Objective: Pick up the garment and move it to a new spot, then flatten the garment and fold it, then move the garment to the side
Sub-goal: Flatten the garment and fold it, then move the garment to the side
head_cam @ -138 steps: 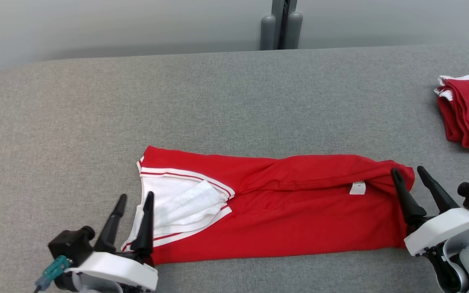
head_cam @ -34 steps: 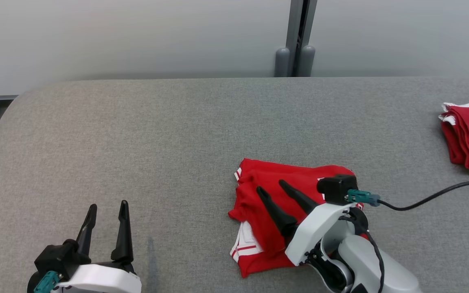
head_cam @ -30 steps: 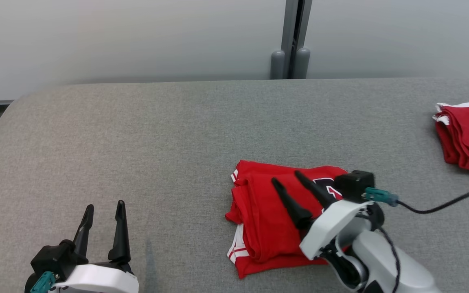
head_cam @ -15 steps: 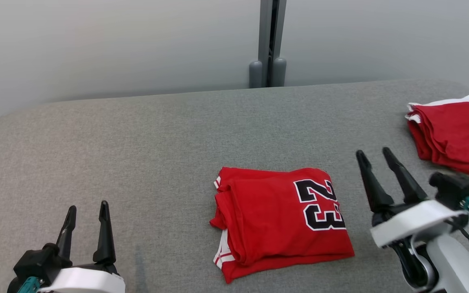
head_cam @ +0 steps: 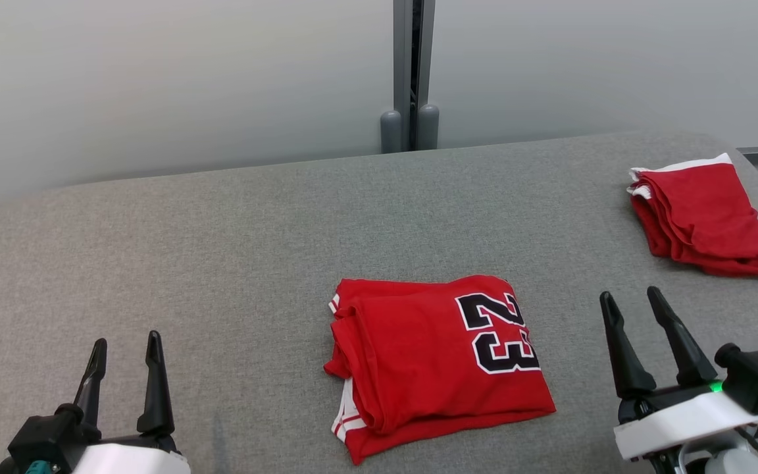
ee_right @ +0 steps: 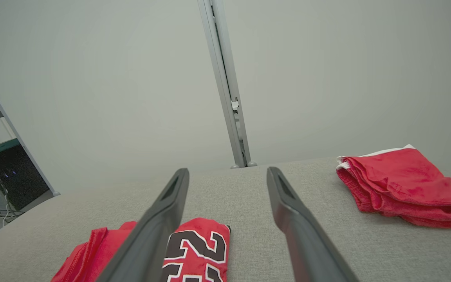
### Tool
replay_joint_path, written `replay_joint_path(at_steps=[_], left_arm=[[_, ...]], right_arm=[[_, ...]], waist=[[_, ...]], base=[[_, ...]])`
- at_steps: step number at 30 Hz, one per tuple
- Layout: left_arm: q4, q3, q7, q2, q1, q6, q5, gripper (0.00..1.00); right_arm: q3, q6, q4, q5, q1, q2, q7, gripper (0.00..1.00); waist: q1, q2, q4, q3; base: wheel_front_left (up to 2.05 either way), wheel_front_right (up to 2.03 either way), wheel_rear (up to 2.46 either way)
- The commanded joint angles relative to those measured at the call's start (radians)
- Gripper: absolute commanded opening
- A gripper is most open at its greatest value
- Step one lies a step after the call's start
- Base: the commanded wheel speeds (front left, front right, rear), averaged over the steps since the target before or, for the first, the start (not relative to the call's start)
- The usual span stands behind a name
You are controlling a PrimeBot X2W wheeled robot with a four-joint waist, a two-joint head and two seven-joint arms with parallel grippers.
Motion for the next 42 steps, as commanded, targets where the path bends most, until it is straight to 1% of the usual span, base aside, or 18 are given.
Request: replay_joint_path(at_steps=[1, 8, 19, 30, 40, 42], left_arm=[[-0.007, 0.006, -0.004, 0.003, 0.016, -0.001, 0.009, 1.0], [-0.023, 0.001, -0.004, 0.004, 0.049, 0.013, 0.026, 1.0], [-0.062, 0.006, -0.004, 0.004, 0.11, 0.038, 0.039, 1.0], [-0.08, -0.007, -0.004, 0.004, 0.135, 0.053, 0.048, 1.0], [-0.082, -0.014, -0.004, 0.004, 0.132, 0.058, 0.035, 1.0], [-0.083, -0.016, -0.004, 0.004, 0.131, 0.058, 0.031, 1.0]], right_arm=[[-0.009, 0.0, -0.013, -0.011, 0.017, 0.004, -0.005, 1.0], [-0.037, 0.0, -0.031, -0.037, 0.068, 0.027, -0.005, 1.0], [-0.065, 0.0, -0.034, -0.062, 0.11, 0.045, -0.005, 1.0], [-0.059, 0.0, 0.001, -0.087, 0.112, 0.047, -0.005, 1.0], [-0.057, 0.0, 0.008, -0.101, 0.109, 0.048, -0.005, 1.0], [-0.042, 0.0, 0.012, -0.107, 0.101, 0.04, -0.005, 1.0]], waist=[[0.0, -0.0001, -0.002, -0.003], [0.0, -0.0001, -0.002, -0.01], [0.0, -0.0001, 0.02, -0.018], [0.0, -0.0001, 0.032, -0.017], [0.0, -0.0001, 0.031, -0.014], [0.0, -0.0001, 0.032, -0.013]], base=[[0.0, 0.0, 0.0], [0.0, 0.0, 0.0], [0.0, 0.0, 0.0], [0.0, 0.0, 0.0], [0.0, 0.0, 0.0], [0.0, 0.0, 0.0]])
